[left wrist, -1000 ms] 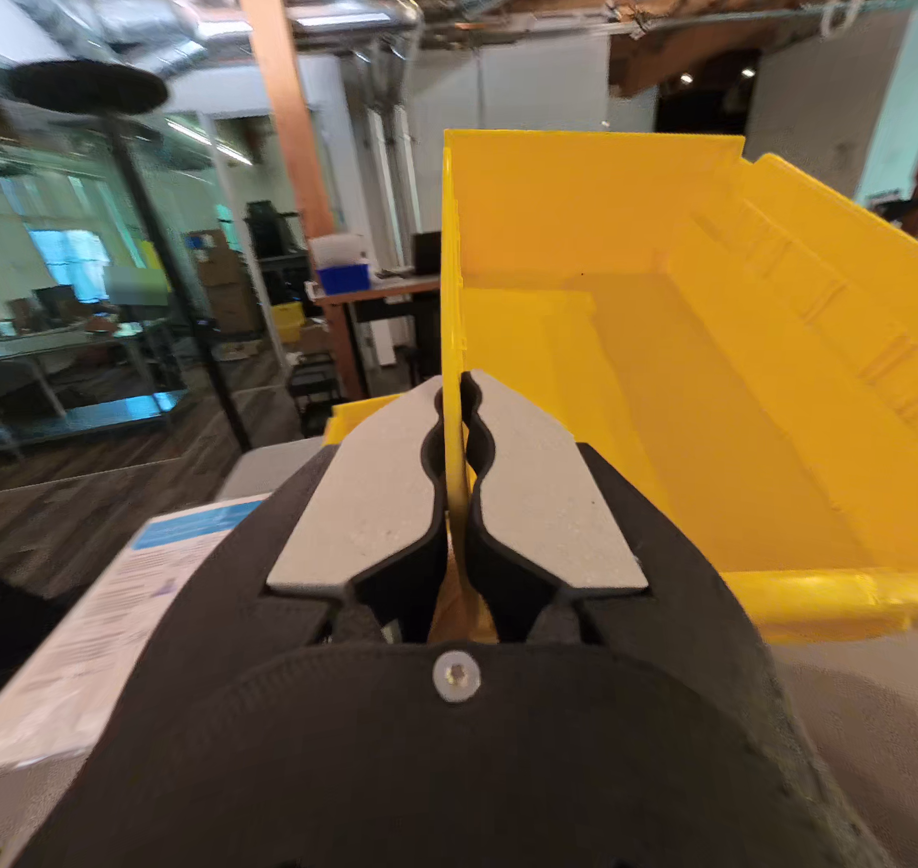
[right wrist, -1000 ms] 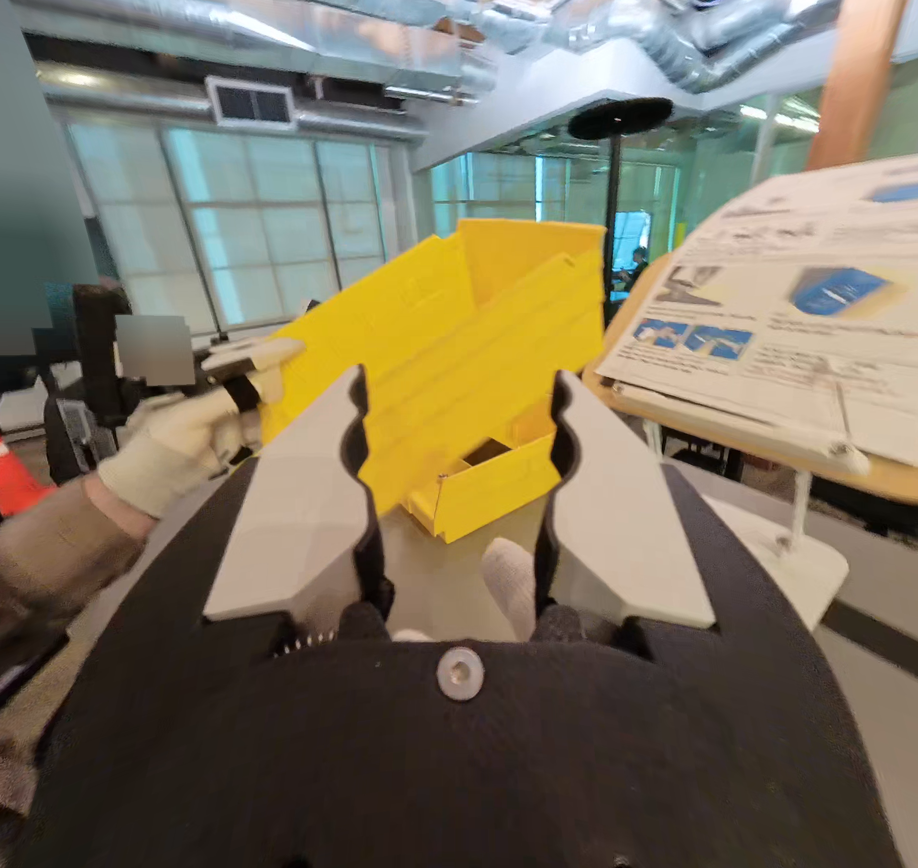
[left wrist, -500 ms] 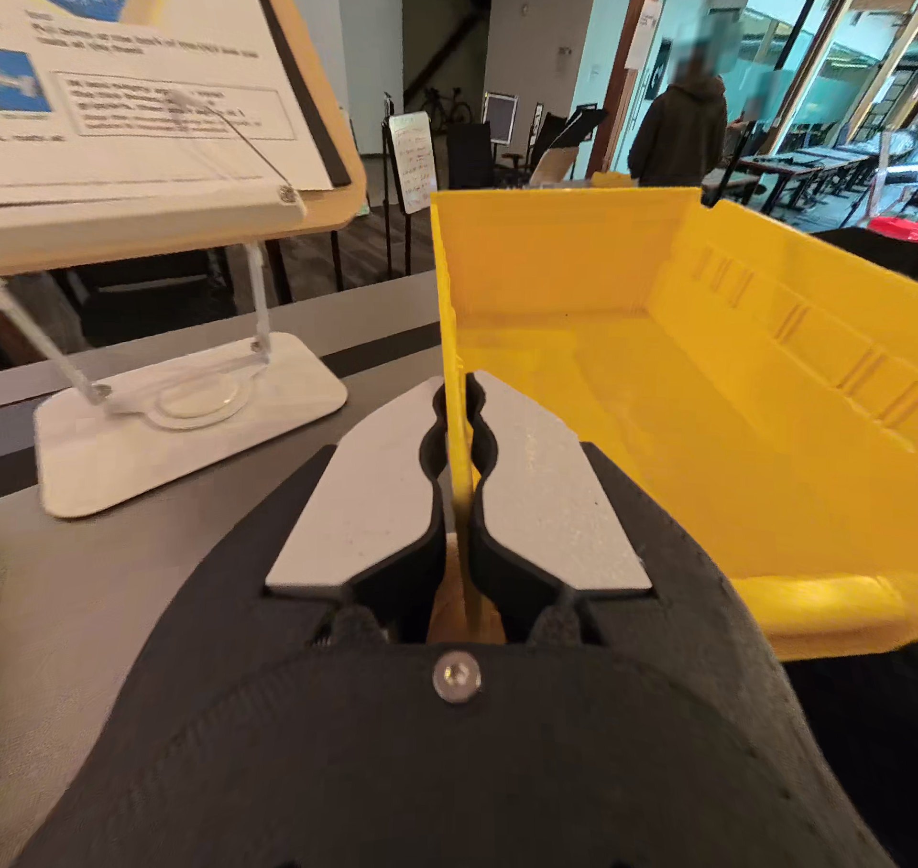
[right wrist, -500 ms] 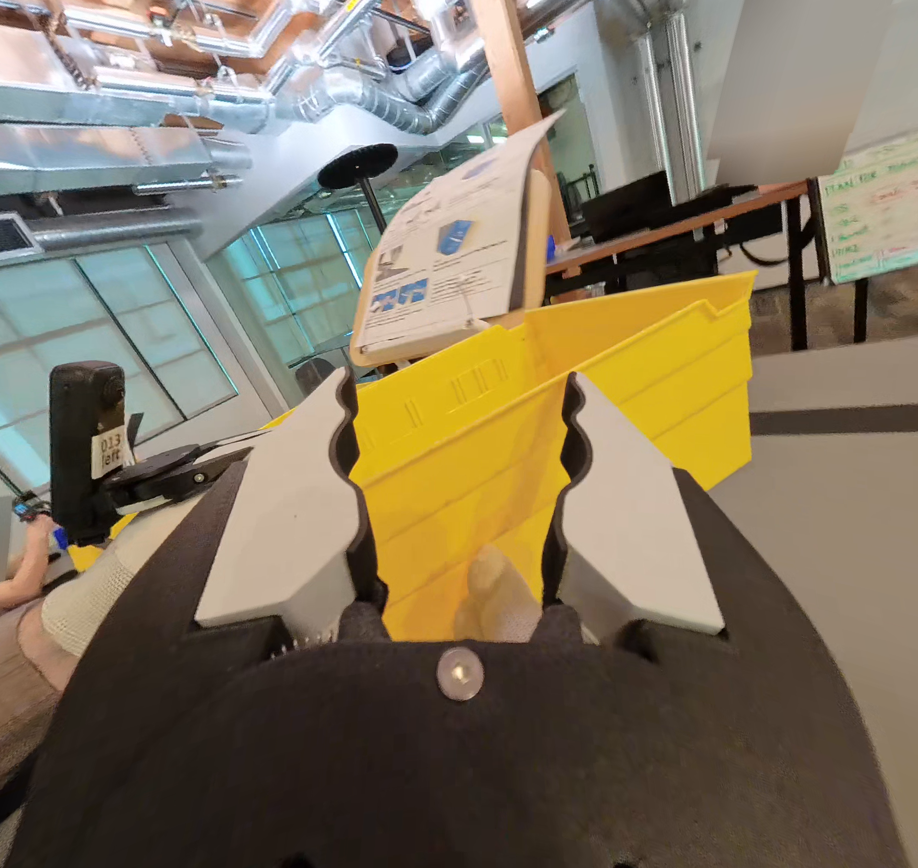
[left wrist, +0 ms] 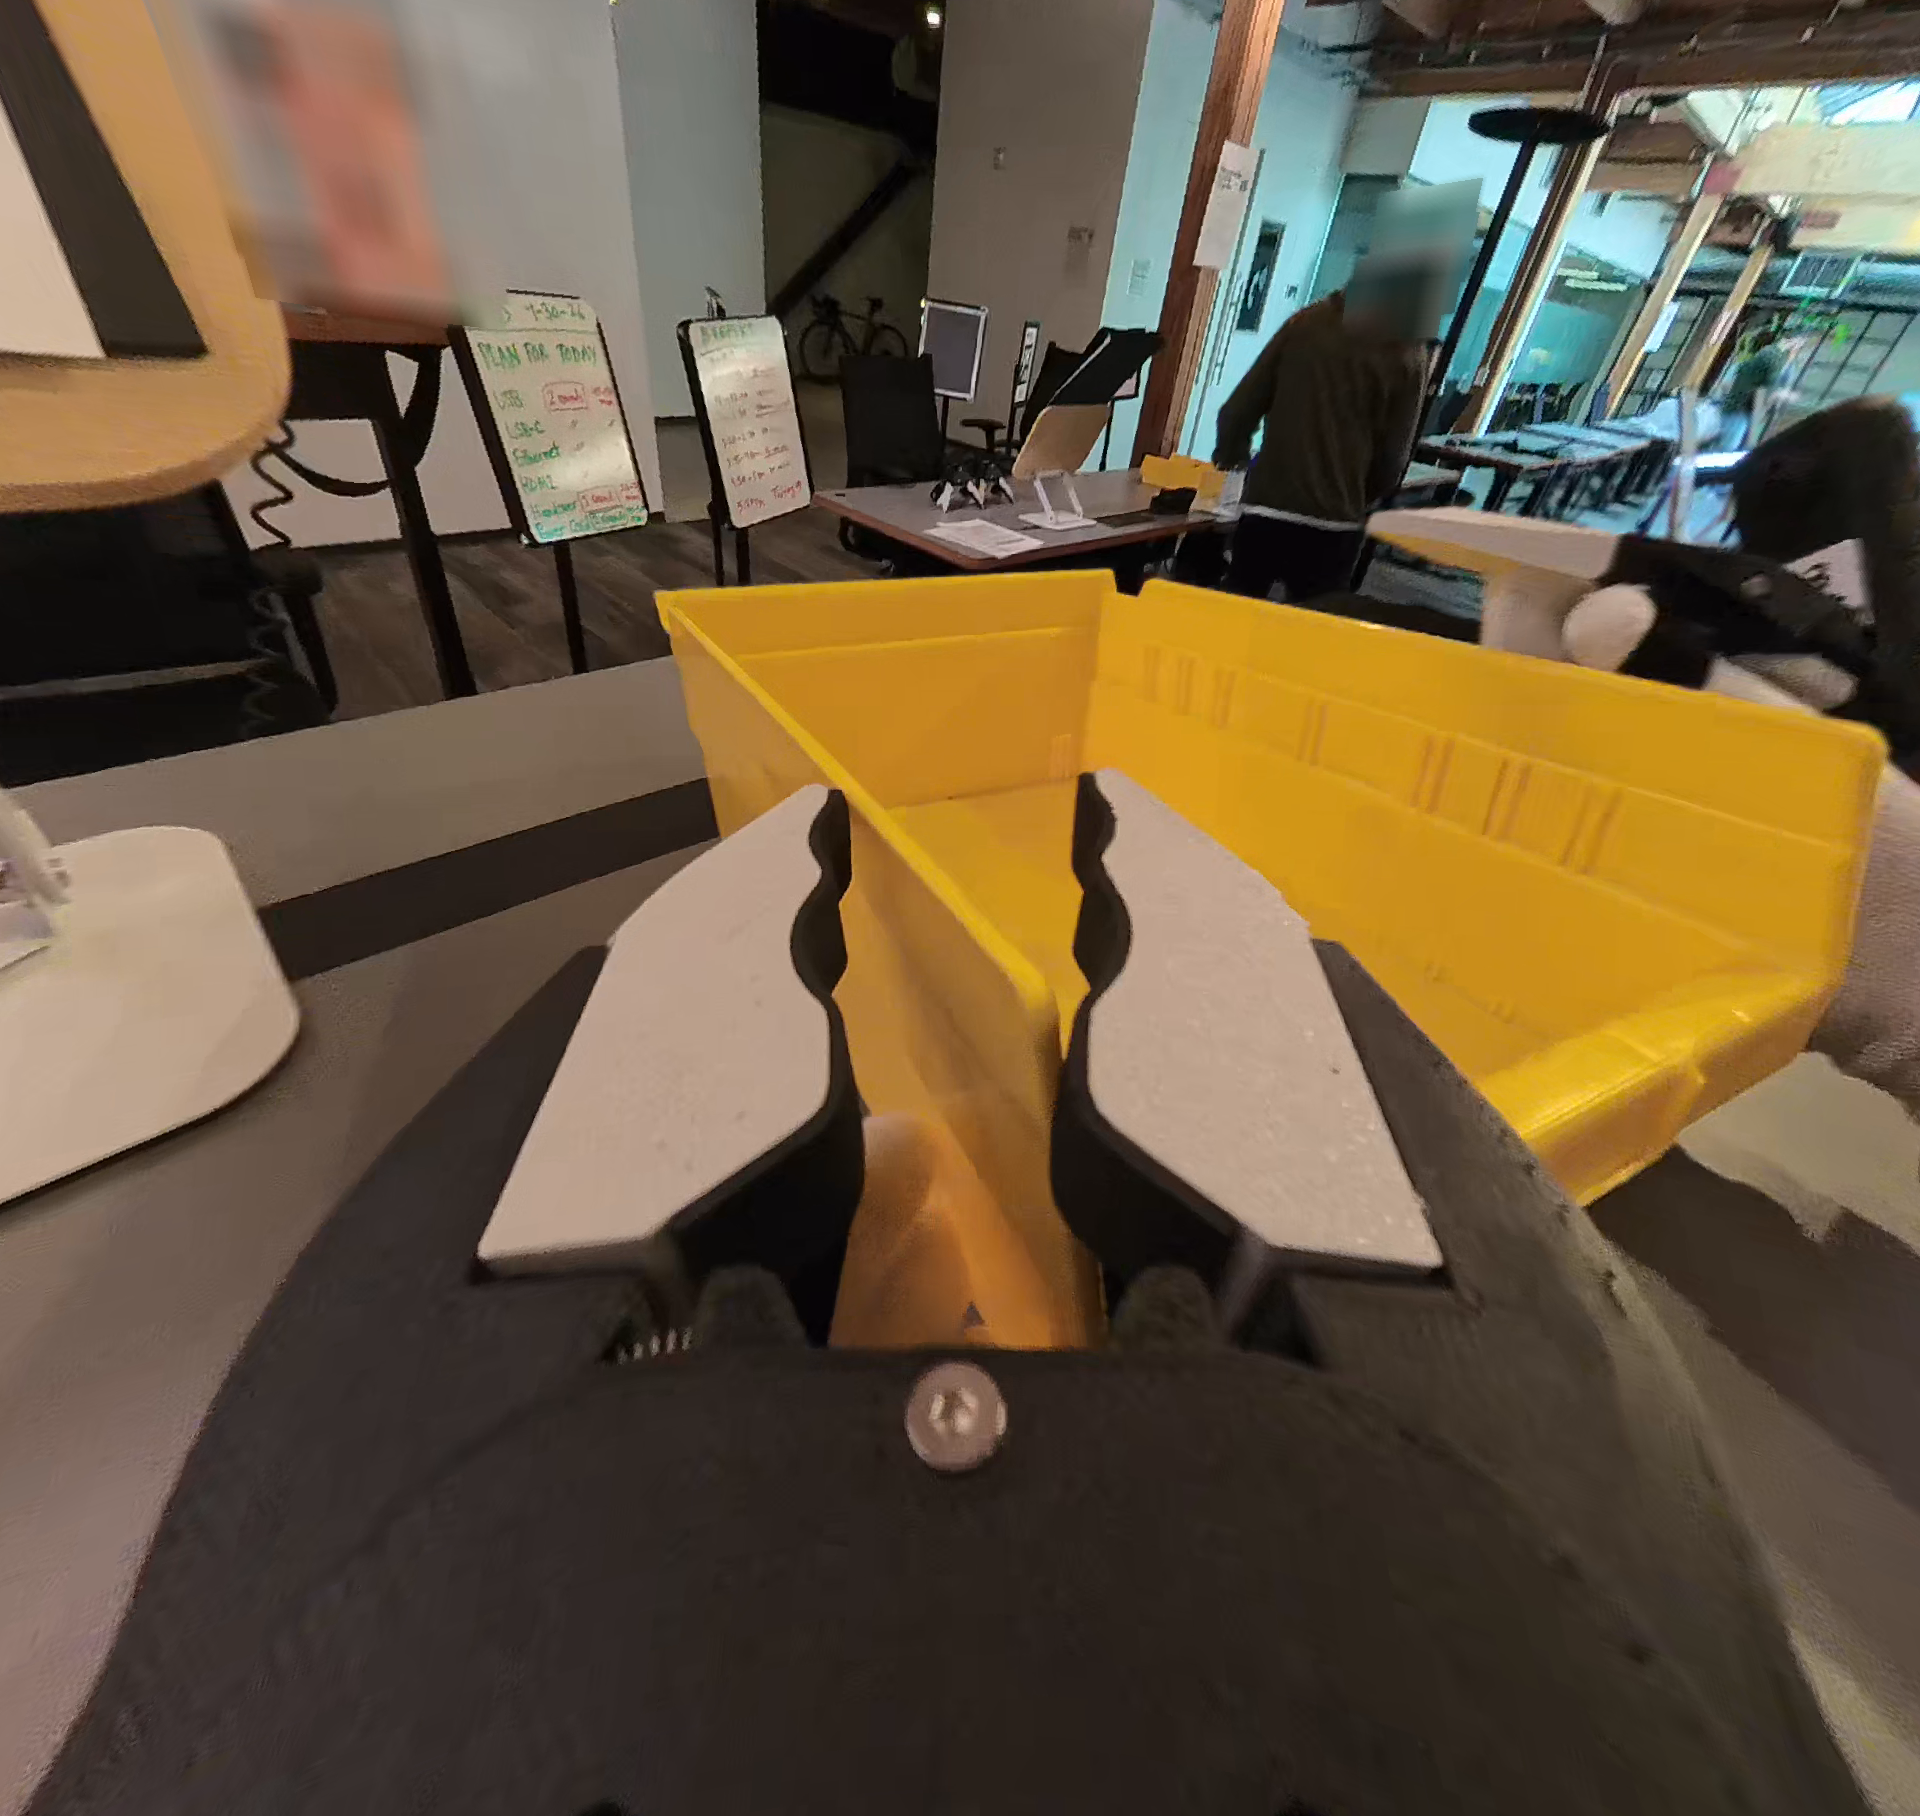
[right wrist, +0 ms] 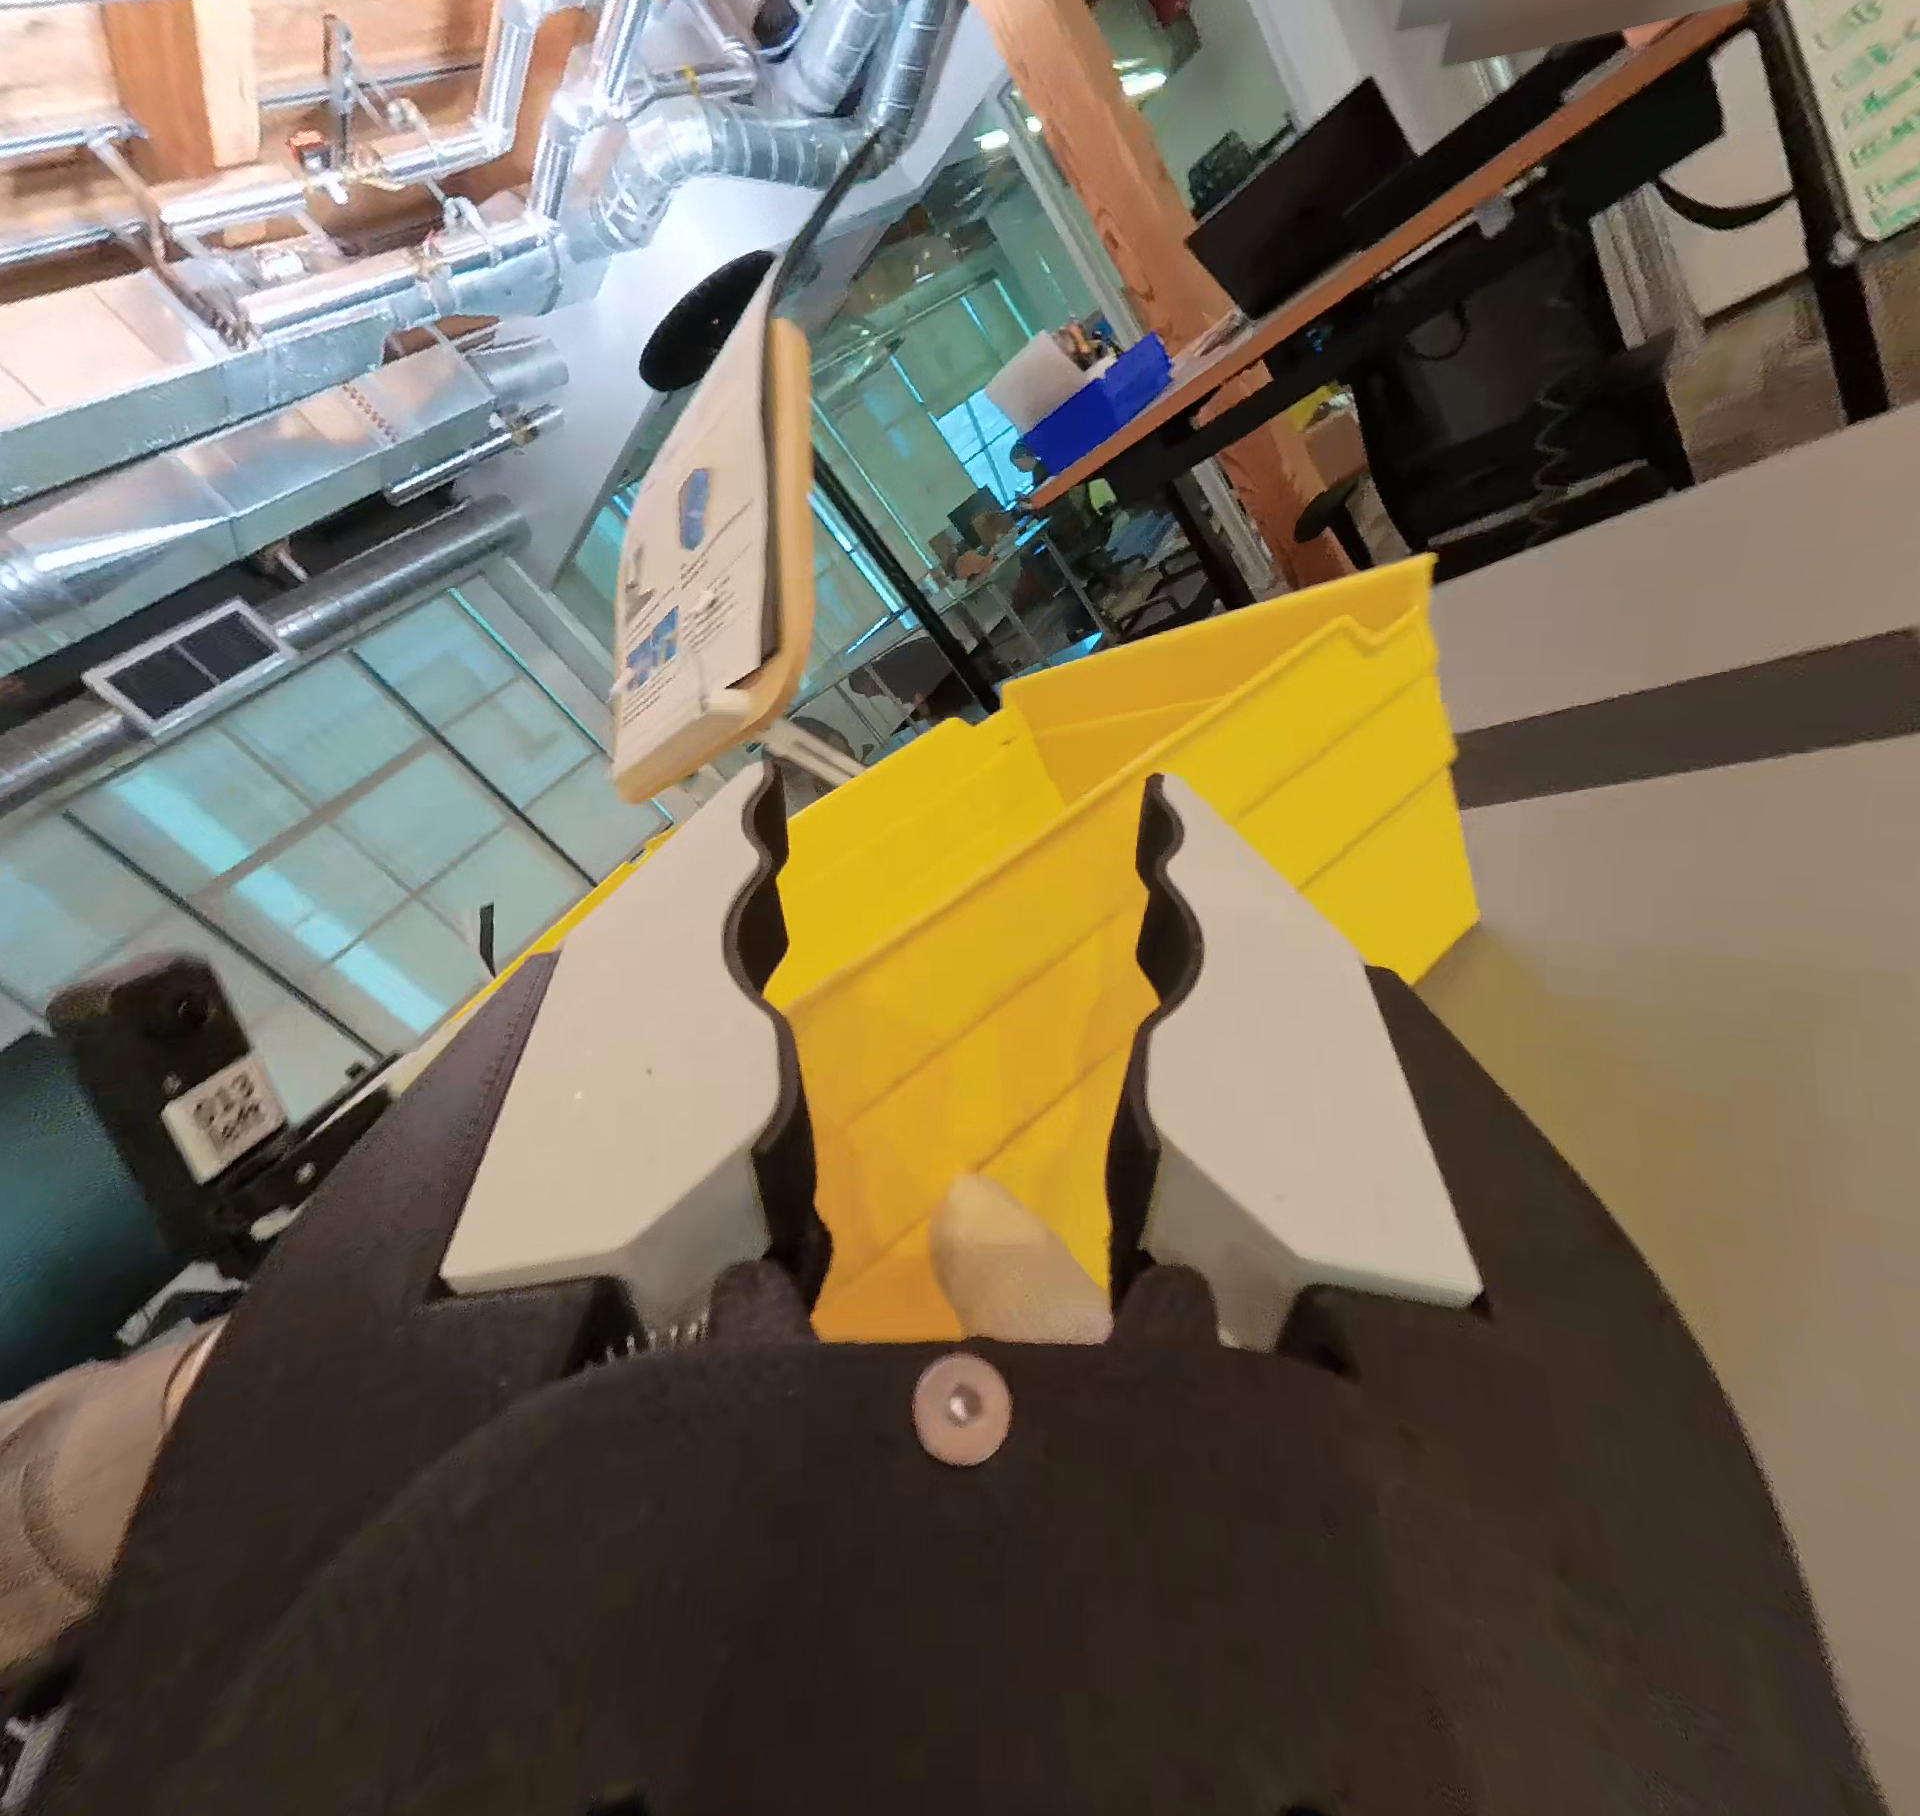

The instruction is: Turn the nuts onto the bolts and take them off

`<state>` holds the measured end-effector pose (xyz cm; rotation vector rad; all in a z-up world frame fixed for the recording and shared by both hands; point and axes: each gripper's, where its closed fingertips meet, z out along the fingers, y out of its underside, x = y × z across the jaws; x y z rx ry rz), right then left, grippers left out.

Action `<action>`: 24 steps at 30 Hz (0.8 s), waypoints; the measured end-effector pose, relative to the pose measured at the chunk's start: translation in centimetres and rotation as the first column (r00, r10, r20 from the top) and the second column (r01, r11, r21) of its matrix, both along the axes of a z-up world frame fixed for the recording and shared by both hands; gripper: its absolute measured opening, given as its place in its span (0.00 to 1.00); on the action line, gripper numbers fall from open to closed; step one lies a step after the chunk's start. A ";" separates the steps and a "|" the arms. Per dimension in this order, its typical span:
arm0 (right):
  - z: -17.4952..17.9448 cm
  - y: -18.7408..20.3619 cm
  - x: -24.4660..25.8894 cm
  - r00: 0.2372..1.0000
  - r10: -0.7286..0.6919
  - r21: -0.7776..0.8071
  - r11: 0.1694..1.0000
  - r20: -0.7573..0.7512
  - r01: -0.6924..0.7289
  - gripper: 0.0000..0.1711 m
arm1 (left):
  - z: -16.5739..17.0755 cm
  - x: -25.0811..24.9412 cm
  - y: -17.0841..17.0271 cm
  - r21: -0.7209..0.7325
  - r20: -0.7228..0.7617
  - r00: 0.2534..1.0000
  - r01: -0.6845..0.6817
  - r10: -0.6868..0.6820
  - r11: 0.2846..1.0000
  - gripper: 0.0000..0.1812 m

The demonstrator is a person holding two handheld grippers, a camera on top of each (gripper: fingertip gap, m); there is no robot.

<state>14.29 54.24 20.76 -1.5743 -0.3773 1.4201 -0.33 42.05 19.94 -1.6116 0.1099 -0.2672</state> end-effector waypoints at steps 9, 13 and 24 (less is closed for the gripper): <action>-3.1 6.9 1.3 0.994 -0.038 -0.047 0.998 0.098 0.043 0.35 | -2.1 4.3 2.3 -0.053 0.244 0.959 0.159 -0.142 0.986 0.42; -2.2 8.6 3.6 0.936 -0.216 0.104 0.976 0.278 0.194 0.40 | -0.4 3.1 1.8 -0.036 0.223 0.961 0.172 -0.160 0.984 0.44; 17.2 -6.5 -6.4 0.729 -0.609 0.880 0.474 0.313 0.018 0.41 | 14.0 -18.5 -9.0 0.334 -0.112 0.959 -0.212 0.262 0.918 0.28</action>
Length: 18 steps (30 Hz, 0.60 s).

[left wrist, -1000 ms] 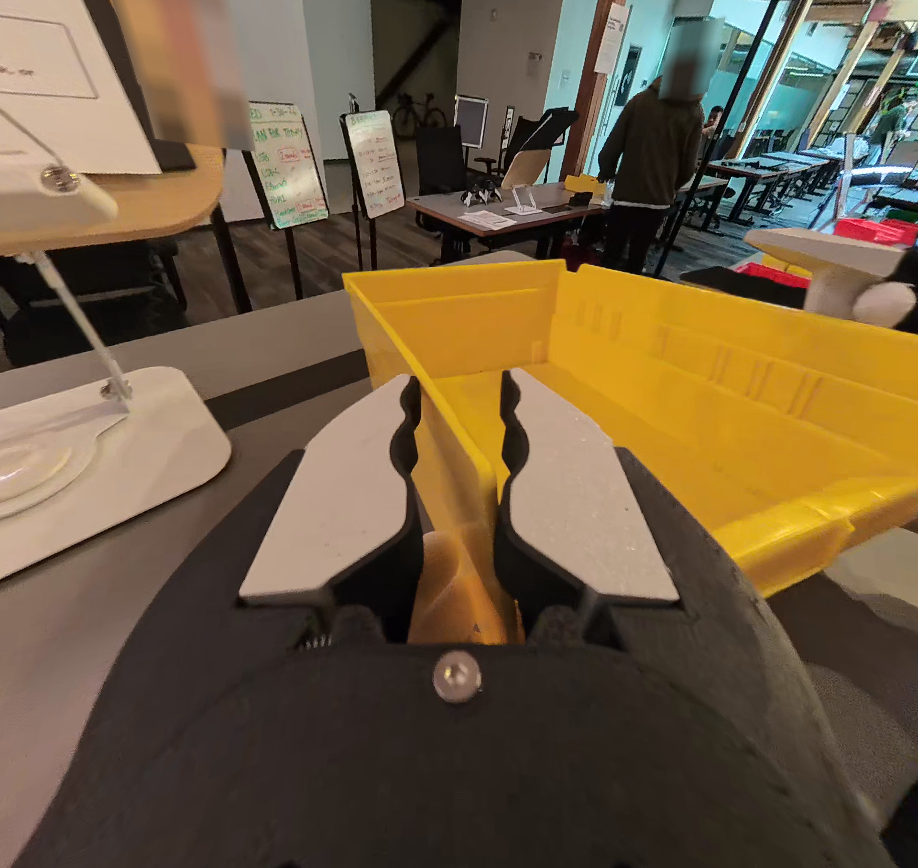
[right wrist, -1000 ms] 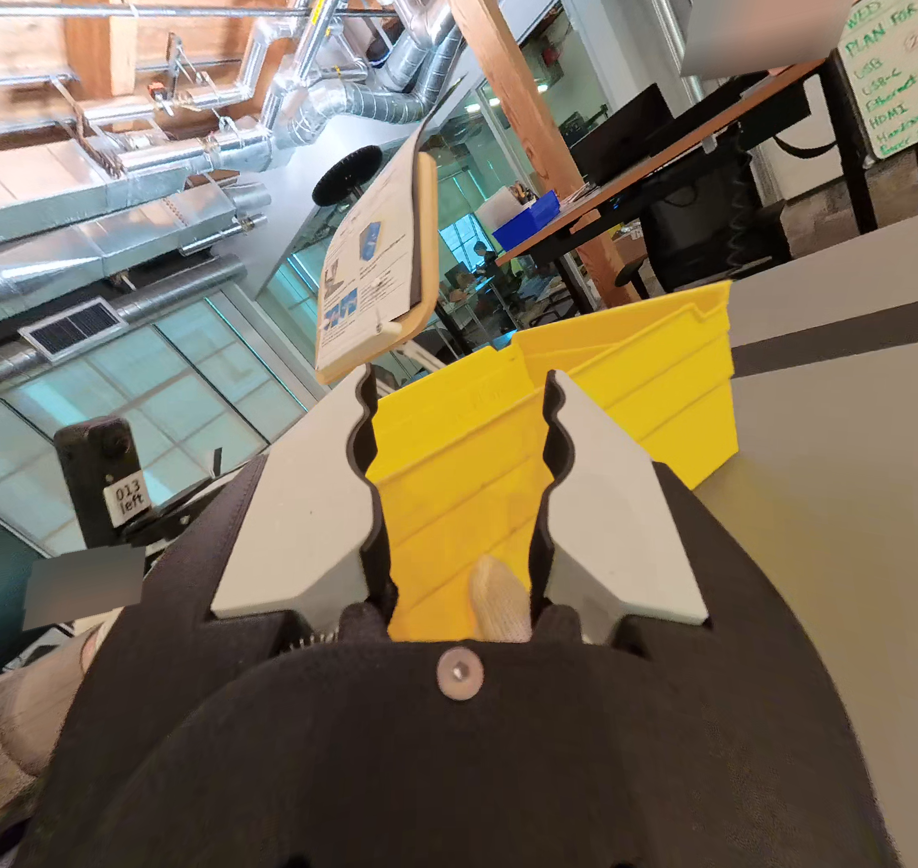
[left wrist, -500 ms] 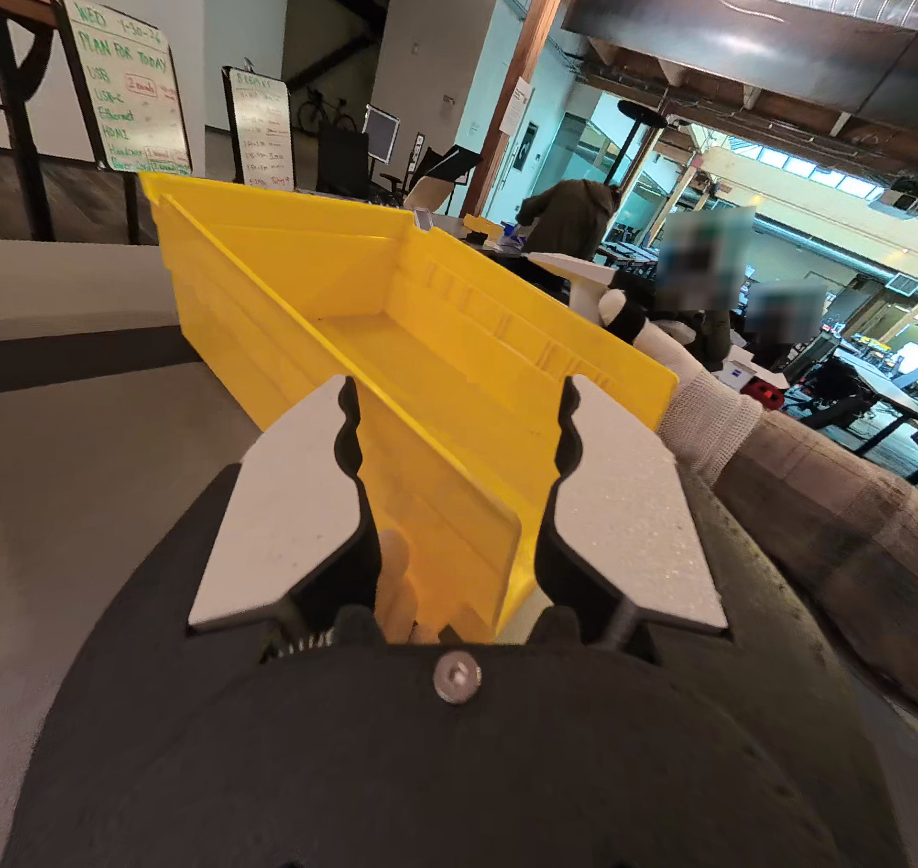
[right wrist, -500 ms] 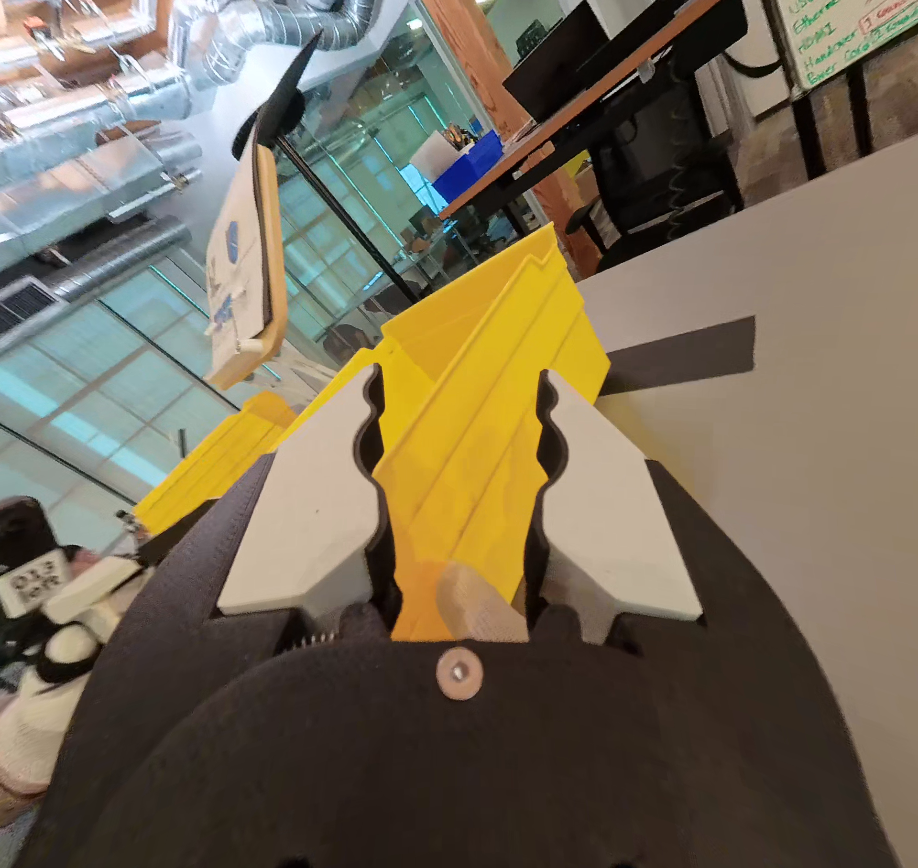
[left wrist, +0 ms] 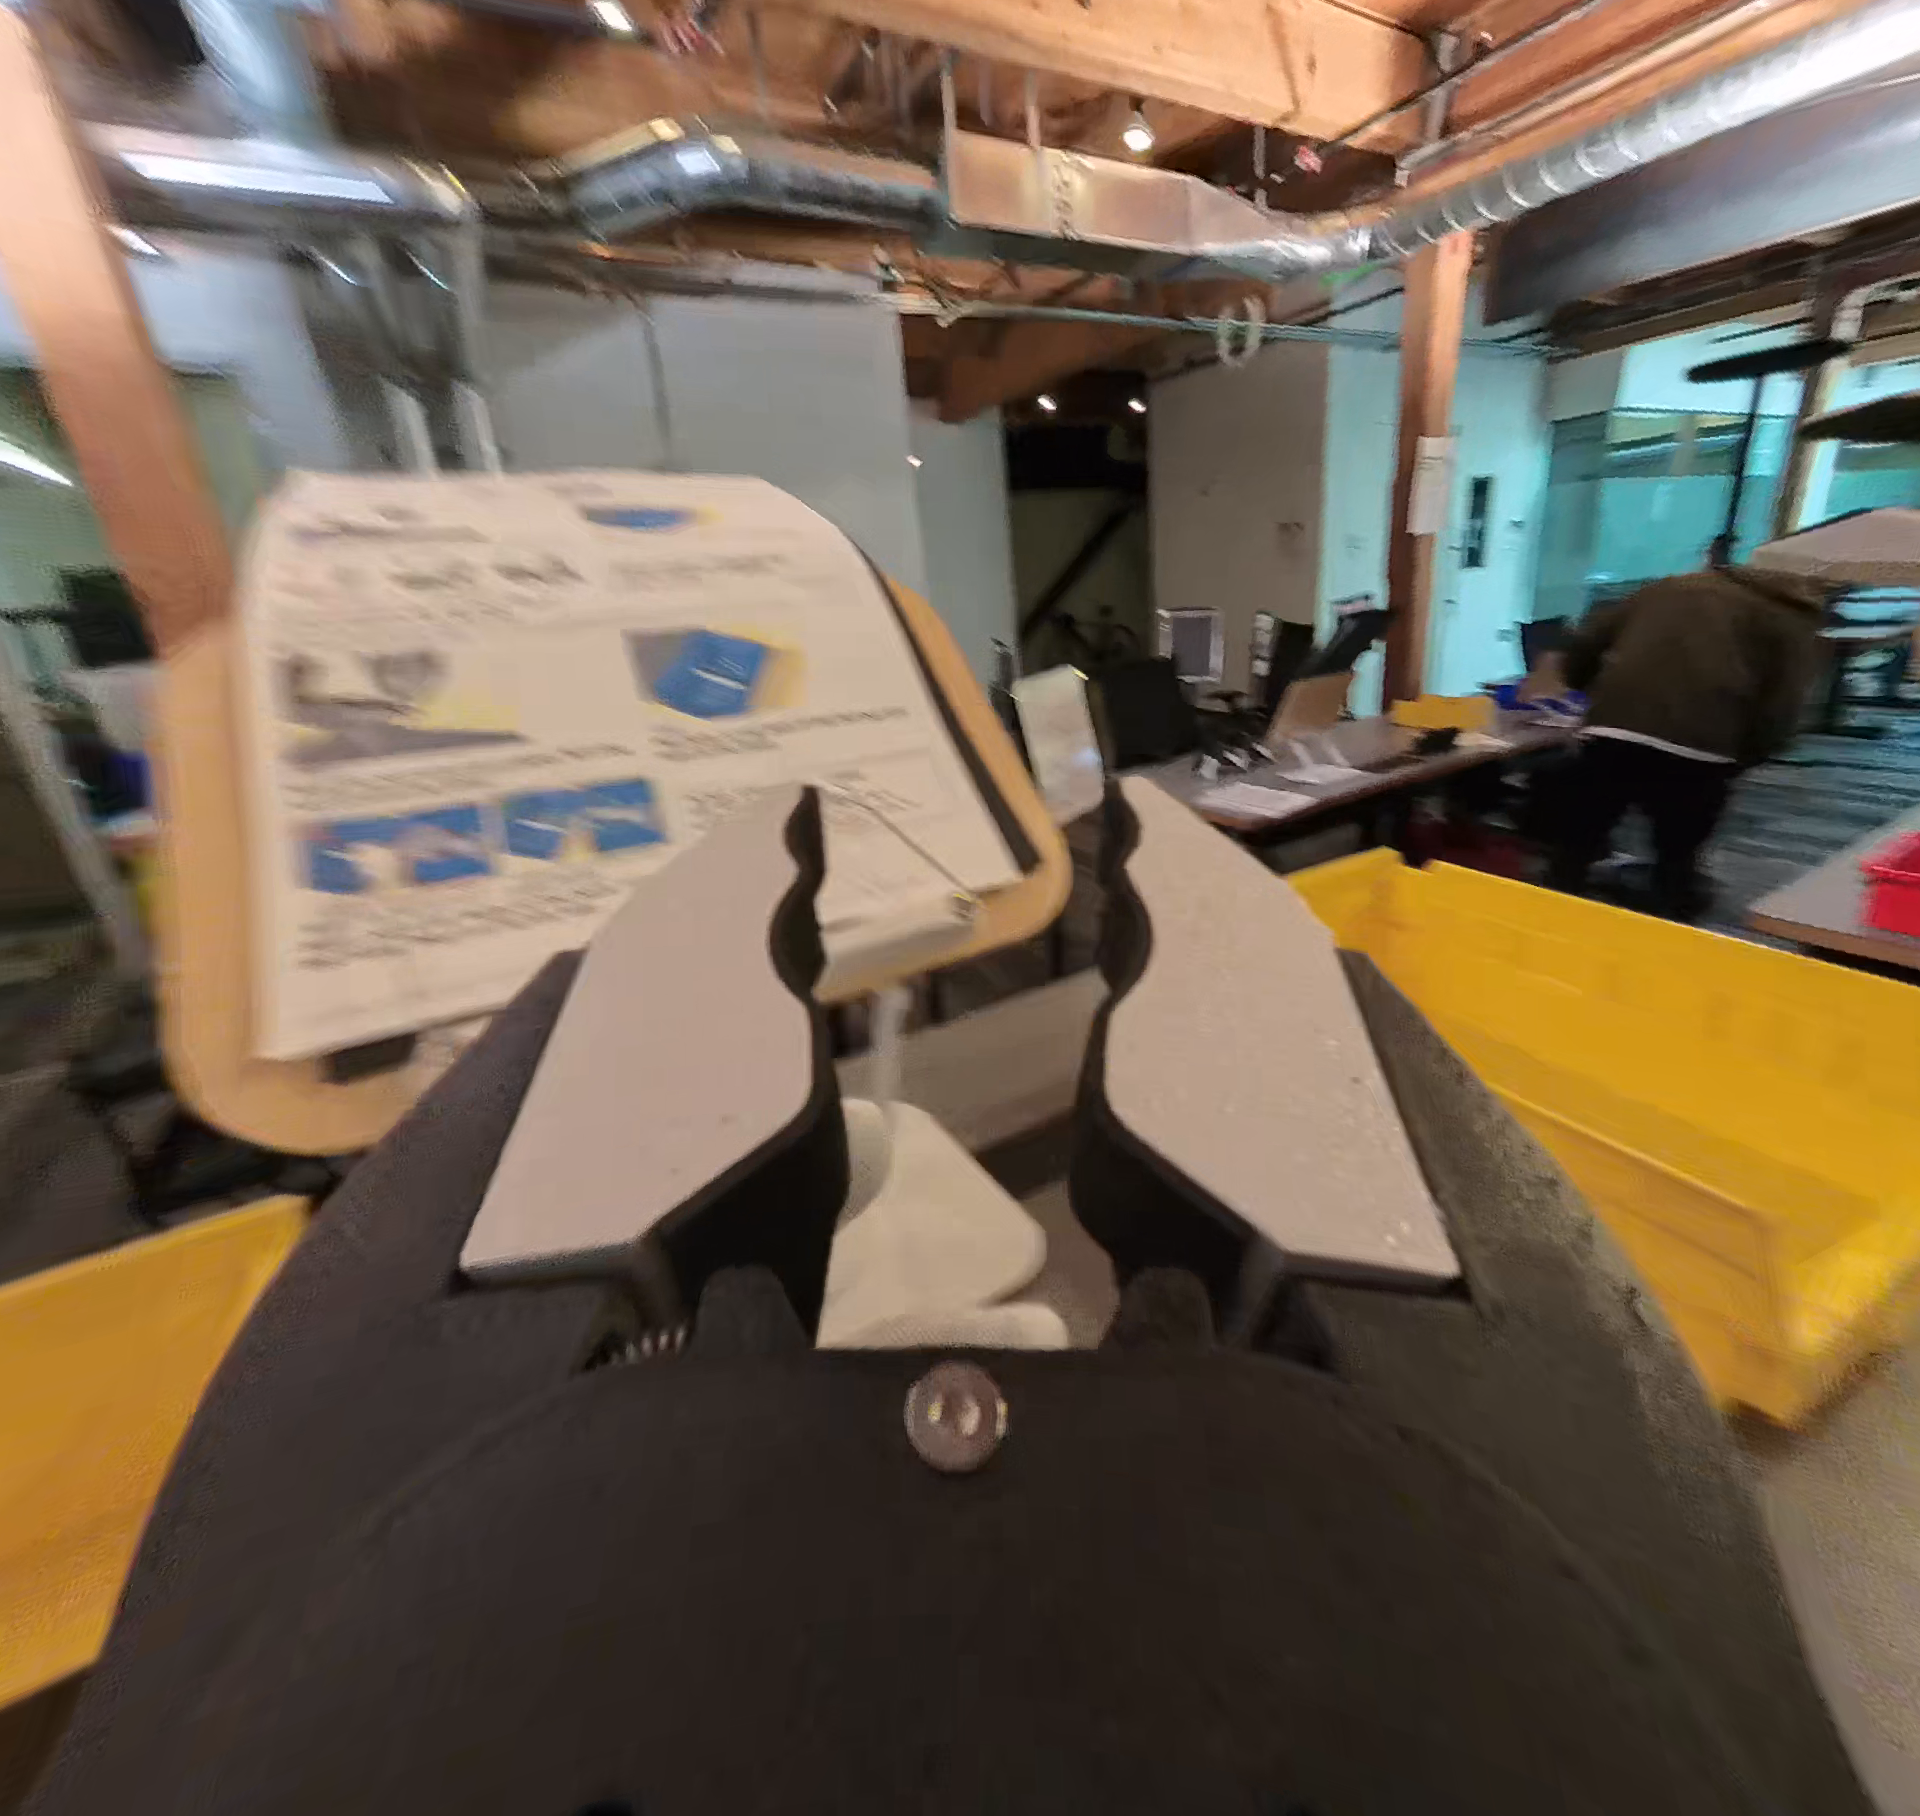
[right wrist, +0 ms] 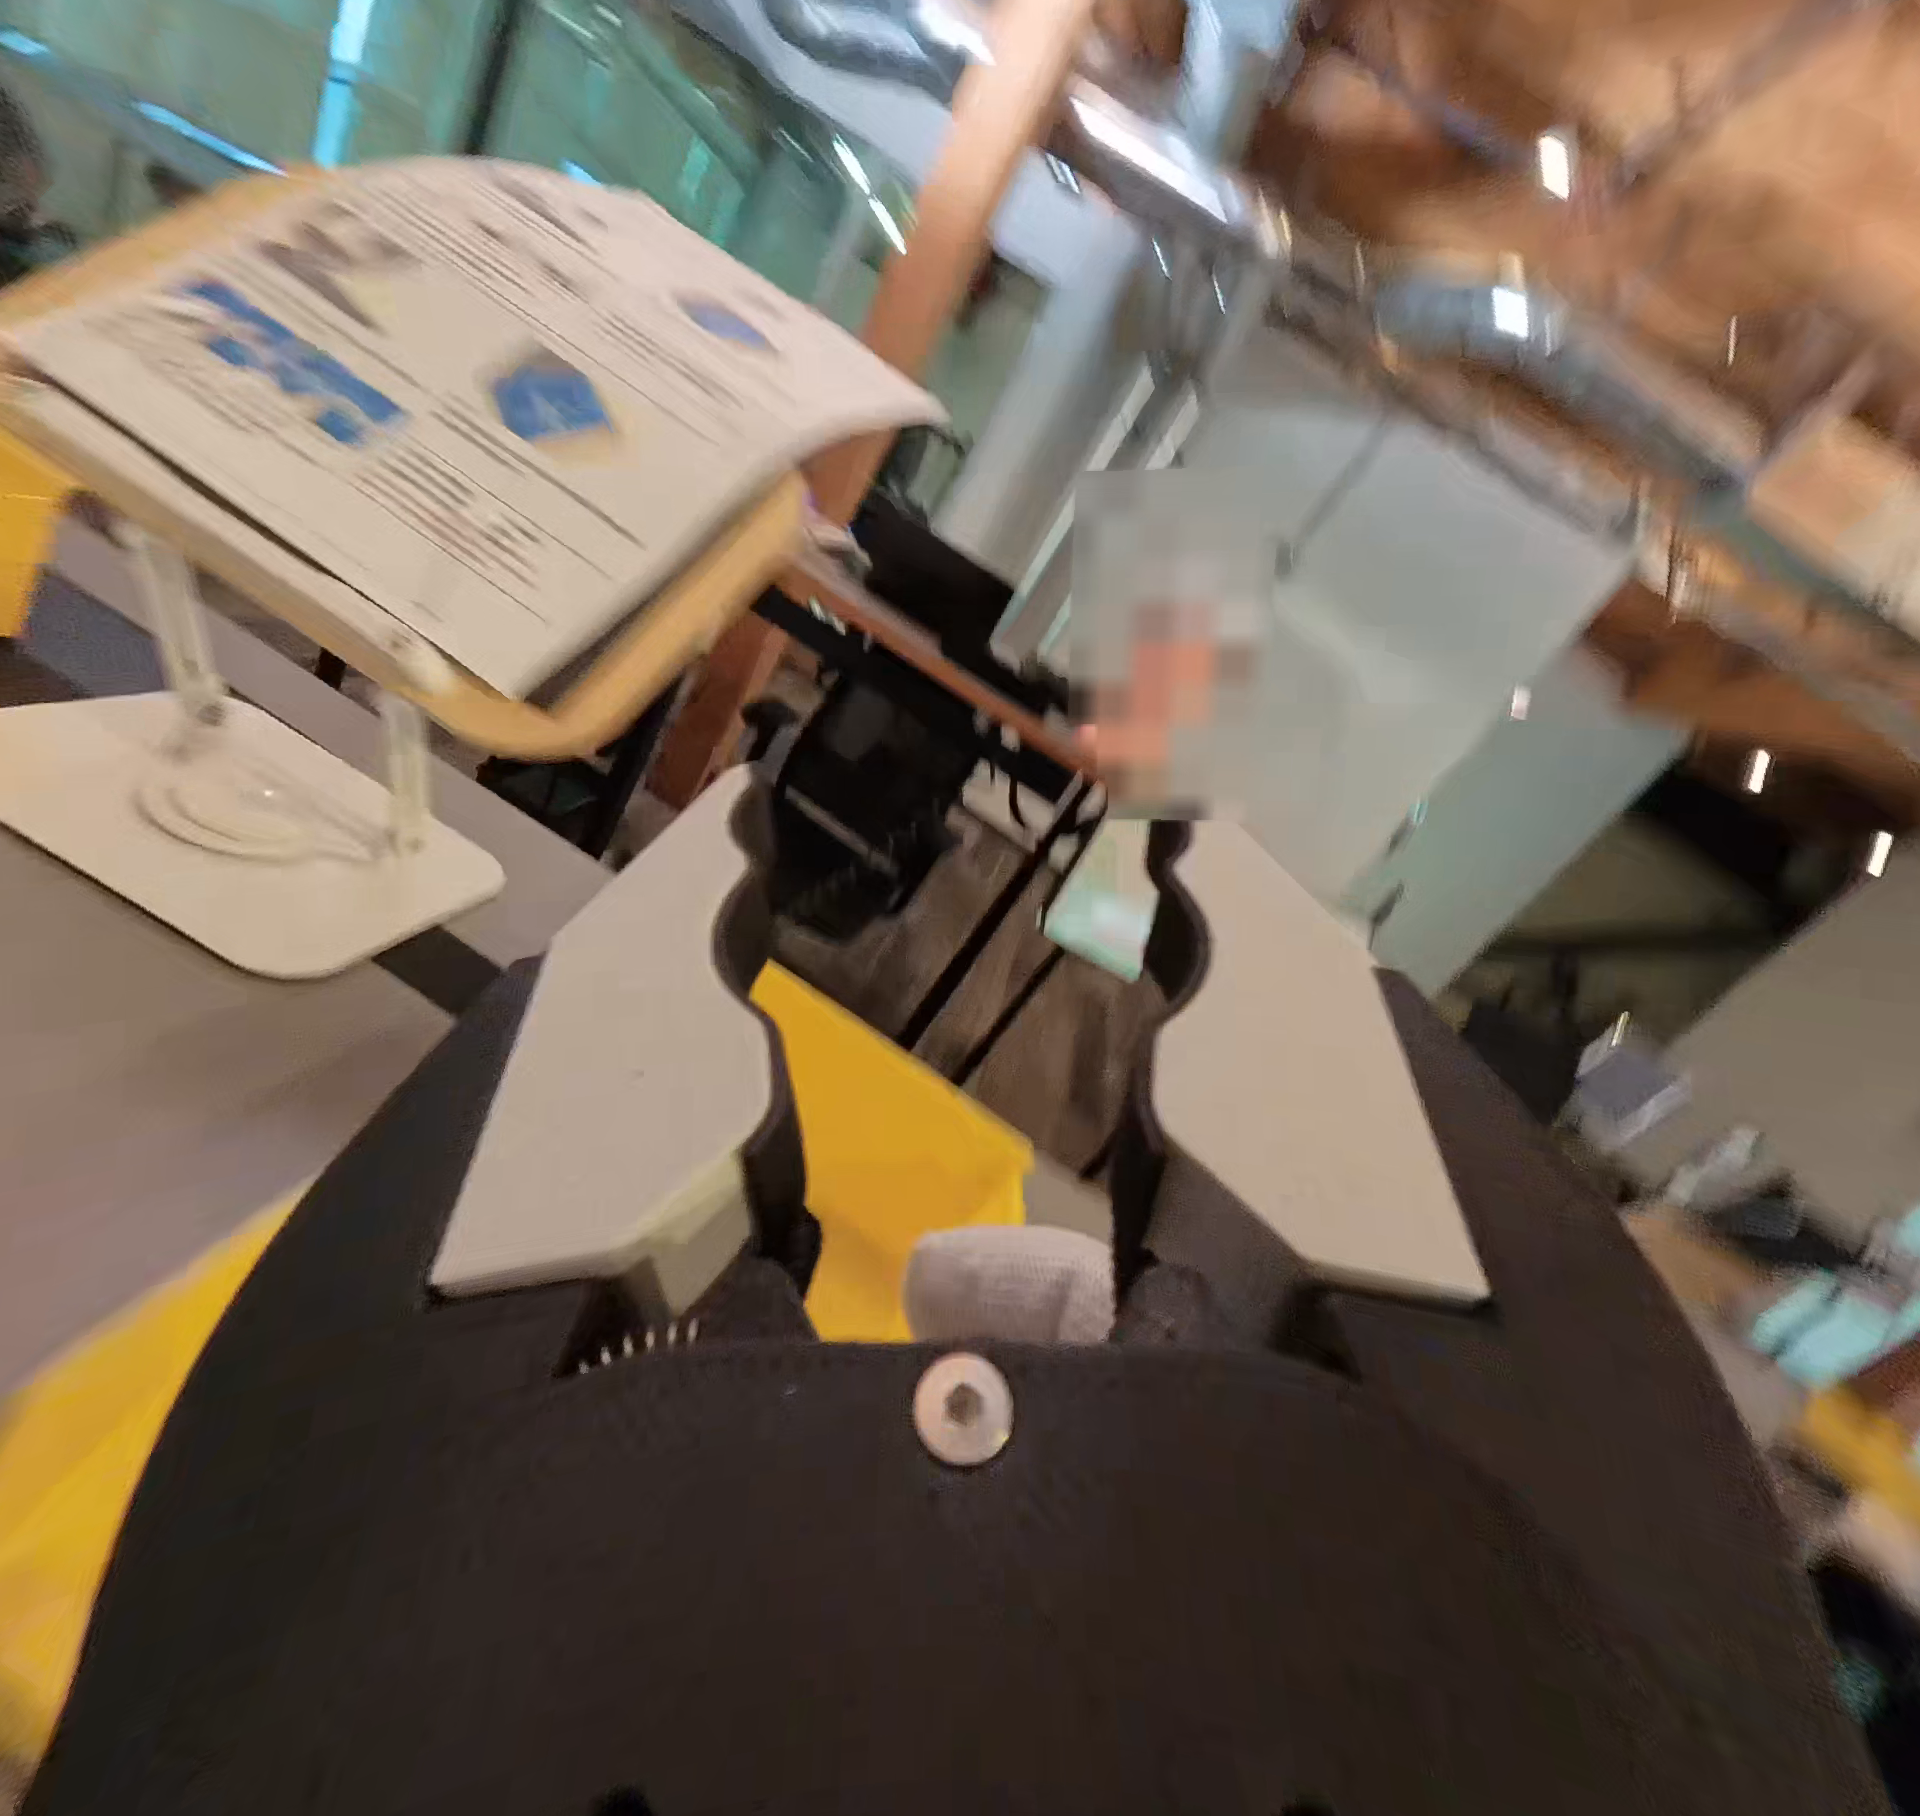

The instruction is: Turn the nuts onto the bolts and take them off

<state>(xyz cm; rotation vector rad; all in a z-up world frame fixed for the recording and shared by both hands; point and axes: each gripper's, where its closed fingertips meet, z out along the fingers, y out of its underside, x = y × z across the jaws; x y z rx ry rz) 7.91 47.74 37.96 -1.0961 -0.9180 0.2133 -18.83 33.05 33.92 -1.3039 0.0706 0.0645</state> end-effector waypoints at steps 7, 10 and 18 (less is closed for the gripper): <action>7.2 -12.4 -19.1 0.992 -0.010 0.525 0.849 0.128 -0.059 0.00 | 6.4 -12.0 -5.6 0.260 -0.145 0.926 -0.305 0.349 0.916 0.00; 8.1 -15.2 -25.0 0.992 0.026 0.598 0.795 0.127 -0.097 0.00 | 6.4 -16.1 -6.8 0.290 -0.093 0.922 -0.336 0.376 0.896 0.04; 9.0 -18.4 -33.1 0.989 0.095 0.596 0.790 0.112 -0.143 0.41 | 5.7 -20.7 -8.1 0.283 0.028 0.941 -0.331 0.337 0.900 0.23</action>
